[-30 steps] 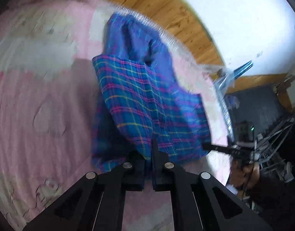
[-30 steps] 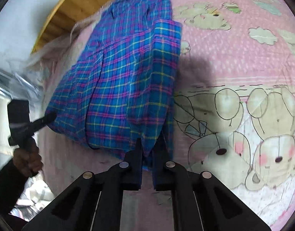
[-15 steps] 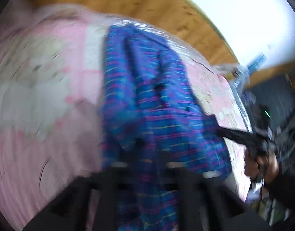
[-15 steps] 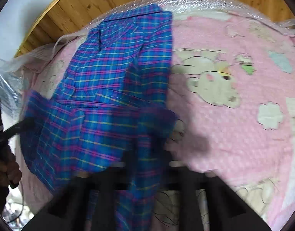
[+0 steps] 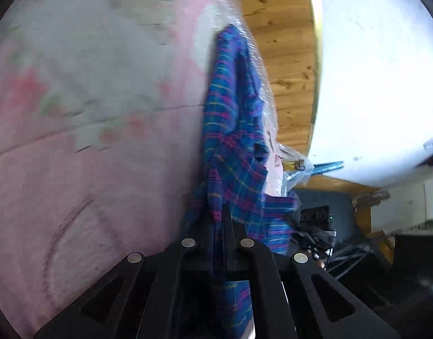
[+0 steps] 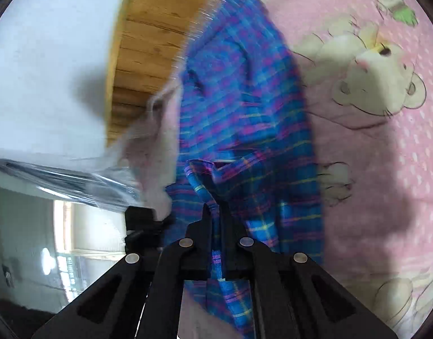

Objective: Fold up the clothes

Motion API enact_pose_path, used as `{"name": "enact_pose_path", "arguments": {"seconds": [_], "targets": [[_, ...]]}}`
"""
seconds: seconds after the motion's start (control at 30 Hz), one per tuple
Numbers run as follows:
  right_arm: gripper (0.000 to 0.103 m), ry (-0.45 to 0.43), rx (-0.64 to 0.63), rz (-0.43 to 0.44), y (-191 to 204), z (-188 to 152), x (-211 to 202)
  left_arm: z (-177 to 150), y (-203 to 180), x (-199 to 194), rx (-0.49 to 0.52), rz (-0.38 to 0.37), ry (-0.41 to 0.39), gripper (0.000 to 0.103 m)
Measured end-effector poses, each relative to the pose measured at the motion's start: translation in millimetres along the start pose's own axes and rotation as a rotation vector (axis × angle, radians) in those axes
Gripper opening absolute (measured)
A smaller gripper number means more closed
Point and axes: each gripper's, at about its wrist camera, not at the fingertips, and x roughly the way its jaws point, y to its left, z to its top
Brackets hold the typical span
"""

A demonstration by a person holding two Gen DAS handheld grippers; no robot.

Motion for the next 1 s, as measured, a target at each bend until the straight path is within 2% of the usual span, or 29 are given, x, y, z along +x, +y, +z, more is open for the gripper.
{"name": "enact_pose_path", "arguments": {"seconds": [0.03,0.1,0.17,0.23,0.3,0.37,0.43,0.5,0.6,0.63,0.67,0.73,0.77,0.8,0.87,0.93,1.0], "targets": [[0.003,0.014,0.016,-0.051,-9,2,5,-1,0,1,0.0,0.006,-0.002,0.005],[0.0,0.016,0.058,-0.088,-25,2,4,-3,-5,5,0.009,0.026,-0.001,0.005],[0.002,-0.002,0.048,-0.121,-20,-2,-4,-2,-12,6,0.04,0.074,0.009,0.005],[0.004,-0.024,-0.009,-0.194,-6,-8,-13,-1,-22,7,0.09,0.138,0.018,0.009],[0.015,-0.063,-0.066,-0.307,10,-14,-20,-2,-40,8,0.172,0.213,0.012,0.017],[0.048,-0.128,-0.117,-0.42,26,-19,-28,-3,-59,10,0.252,0.25,-0.011,0.031],[0.054,-0.218,-0.158,-0.496,45,-30,-44,-2,-70,13,0.295,0.26,-0.021,0.033],[0.054,-0.27,-0.204,-0.489,64,-44,-50,-1,-73,19,0.313,0.279,-0.005,0.033],[0.052,-0.254,-0.305,-0.489,85,-58,-33,-2,-68,22,0.332,0.313,0.005,0.033],[0.045,-0.231,-0.331,-0.498,86,-62,-23,-3,-66,23,0.335,0.318,0.005,0.033],[0.033,-0.205,-0.352,-0.511,85,-64,-12,-2,-64,24,0.334,0.319,0.003,0.033],[0.025,-0.125,-0.352,-0.571,67,-62,13,2,-61,36,0.335,0.34,0.01,0.033],[0.016,-0.106,-0.355,-0.621,59,-62,20,5,-62,39,0.331,0.35,0.011,0.033],[0.014,-0.092,-0.358,-0.663,53,-63,26,8,-64,41,0.325,0.359,0.011,0.033],[0.014,-0.078,-0.342,-0.66,59,-63,20,11,-72,39,0.33,0.379,0.005,0.033],[0.016,-0.139,-0.361,-0.617,77,-75,0,10,-89,27,0.379,0.397,-0.019,0.033],[0.022,-0.172,-0.402,-0.592,96,-96,-17,0,-113,1,0.443,0.415,-0.069,0.033]]}}
